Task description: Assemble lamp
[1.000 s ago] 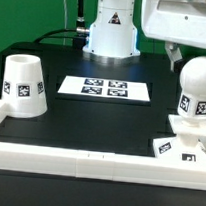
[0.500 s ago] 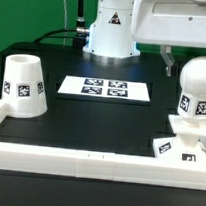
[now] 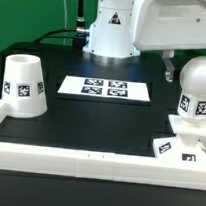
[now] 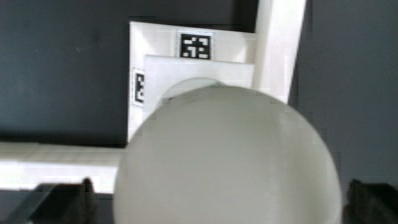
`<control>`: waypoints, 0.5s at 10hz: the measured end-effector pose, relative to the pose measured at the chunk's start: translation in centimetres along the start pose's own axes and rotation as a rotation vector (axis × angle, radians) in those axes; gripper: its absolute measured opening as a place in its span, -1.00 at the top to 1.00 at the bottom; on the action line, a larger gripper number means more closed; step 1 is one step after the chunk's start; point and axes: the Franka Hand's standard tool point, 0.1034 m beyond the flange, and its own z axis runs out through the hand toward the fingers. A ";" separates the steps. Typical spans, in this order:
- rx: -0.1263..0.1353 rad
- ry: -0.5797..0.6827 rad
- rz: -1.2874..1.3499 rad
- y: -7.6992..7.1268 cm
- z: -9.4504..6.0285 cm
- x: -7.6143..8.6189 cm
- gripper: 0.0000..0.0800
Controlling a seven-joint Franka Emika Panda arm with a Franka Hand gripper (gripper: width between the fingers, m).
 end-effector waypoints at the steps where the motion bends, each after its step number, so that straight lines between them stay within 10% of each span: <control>1: -0.015 -0.001 -0.131 0.0 0.0 0.0 -0.75; 5: -0.020 -0.006 -0.388 0.2 0.1 0.0 -0.75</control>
Offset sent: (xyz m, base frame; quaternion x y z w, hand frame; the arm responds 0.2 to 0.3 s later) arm 0.0000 0.0000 0.0000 0.0000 0.0000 -0.1938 0.9810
